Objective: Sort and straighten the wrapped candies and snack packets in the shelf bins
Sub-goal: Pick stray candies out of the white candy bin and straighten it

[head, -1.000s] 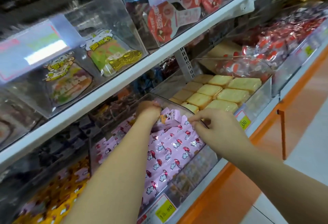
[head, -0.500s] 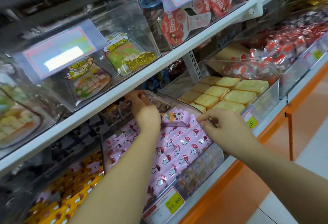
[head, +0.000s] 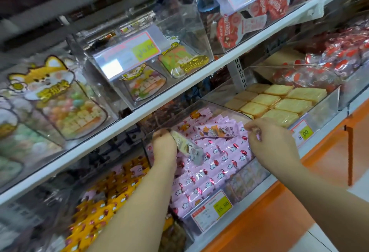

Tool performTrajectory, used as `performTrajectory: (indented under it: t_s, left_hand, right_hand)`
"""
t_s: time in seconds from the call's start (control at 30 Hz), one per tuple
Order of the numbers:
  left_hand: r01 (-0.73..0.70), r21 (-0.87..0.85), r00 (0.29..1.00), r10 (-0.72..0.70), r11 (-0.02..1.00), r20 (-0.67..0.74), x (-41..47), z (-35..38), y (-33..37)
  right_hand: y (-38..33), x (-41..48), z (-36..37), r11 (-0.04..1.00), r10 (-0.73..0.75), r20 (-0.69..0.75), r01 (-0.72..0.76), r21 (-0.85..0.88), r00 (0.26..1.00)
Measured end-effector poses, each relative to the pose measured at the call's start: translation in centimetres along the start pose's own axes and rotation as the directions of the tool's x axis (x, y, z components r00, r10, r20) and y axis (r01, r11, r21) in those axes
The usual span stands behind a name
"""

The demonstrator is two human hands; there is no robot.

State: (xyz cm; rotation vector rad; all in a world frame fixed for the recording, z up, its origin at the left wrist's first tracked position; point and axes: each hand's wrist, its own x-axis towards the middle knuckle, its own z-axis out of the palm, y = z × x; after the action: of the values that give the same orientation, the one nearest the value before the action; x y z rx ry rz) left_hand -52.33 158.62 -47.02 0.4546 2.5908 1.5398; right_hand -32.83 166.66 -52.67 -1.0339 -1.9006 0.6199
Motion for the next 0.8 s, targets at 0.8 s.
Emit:
performTrajectory:
  t_s: [0.8]
  left_hand:
    - [-0.656, 0.377, 0.717, 0.383, 0.654, 0.582, -1.6, 2.3, 2.9]
  right_hand:
    - [1.0, 0.9, -0.6, 0.998, -0.008, 0.078, 0.003, 0.059, 0.997]
